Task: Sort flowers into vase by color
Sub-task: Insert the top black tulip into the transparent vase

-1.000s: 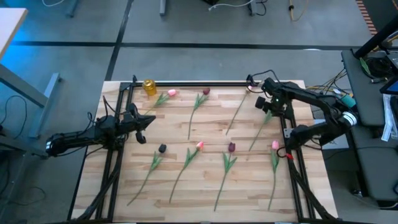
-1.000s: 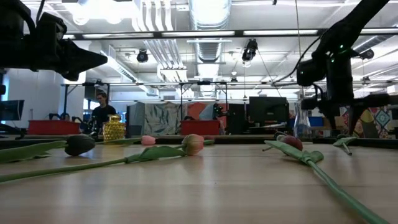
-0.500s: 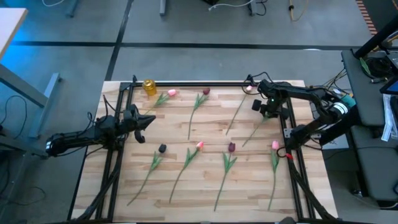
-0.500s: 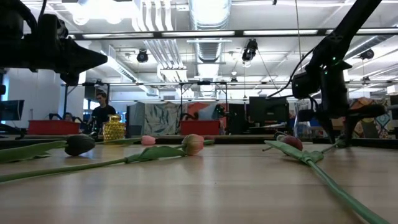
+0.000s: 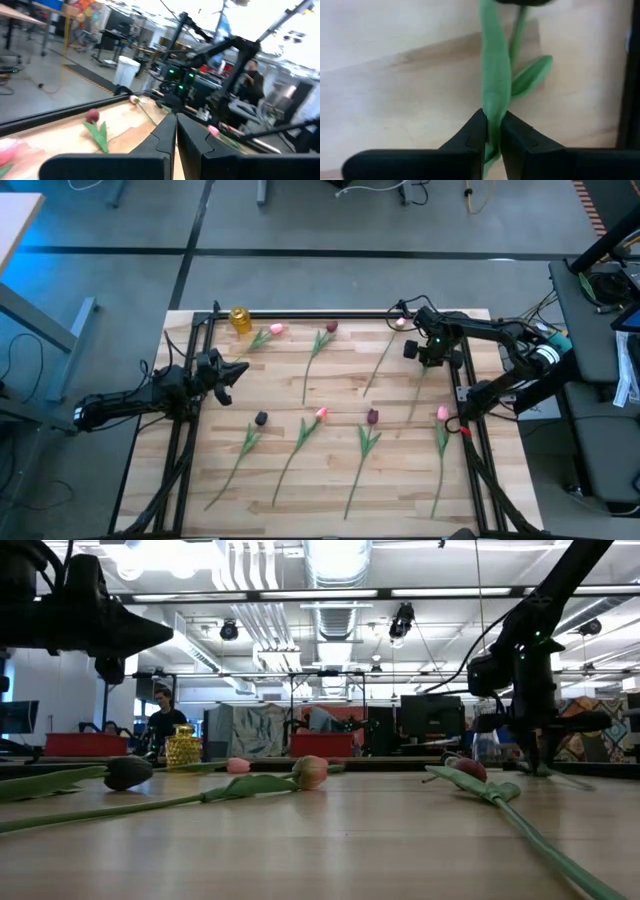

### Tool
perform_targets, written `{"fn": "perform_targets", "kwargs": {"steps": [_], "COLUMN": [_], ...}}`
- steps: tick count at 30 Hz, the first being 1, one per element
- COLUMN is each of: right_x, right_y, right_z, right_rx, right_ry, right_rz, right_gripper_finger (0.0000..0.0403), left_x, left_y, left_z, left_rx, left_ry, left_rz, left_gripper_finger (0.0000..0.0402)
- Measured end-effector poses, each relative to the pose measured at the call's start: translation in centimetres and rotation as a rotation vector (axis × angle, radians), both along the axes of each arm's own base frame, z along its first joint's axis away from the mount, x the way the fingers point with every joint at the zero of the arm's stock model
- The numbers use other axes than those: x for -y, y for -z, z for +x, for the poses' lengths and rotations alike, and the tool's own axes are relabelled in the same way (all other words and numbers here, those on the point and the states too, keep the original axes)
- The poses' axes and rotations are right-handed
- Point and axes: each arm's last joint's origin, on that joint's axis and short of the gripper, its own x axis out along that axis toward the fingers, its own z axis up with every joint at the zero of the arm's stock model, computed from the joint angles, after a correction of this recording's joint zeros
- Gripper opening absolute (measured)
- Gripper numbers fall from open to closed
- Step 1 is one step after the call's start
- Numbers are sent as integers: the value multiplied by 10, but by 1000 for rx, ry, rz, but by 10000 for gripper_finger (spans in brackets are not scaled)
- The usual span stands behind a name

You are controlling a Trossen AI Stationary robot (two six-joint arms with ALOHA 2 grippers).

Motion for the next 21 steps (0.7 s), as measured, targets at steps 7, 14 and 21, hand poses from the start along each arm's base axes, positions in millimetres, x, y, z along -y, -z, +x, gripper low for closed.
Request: {"fn": "perform_targets", "kwargs": {"steps": [7, 14, 21], "right_x": [-5, -18, -34], "right_y": [-26, -87, -158], "right_z": [2, 10, 14], "right_rx": [119, 312, 501], "right_ry": [-43, -196, -318], "right_rz": [-120, -454, -990], "right_gripper_finger": [19, 18, 18], "left_x": [-2, -3, -4], "left_y": [0, 2, 5], "left_z": [-1, -2, -1], "left_rx": [2, -18, -46], "left_ry": [-80, -134, -134], "left_rz": [-12, -16, -18], "left_gripper_finger": [0, 0, 0]}}
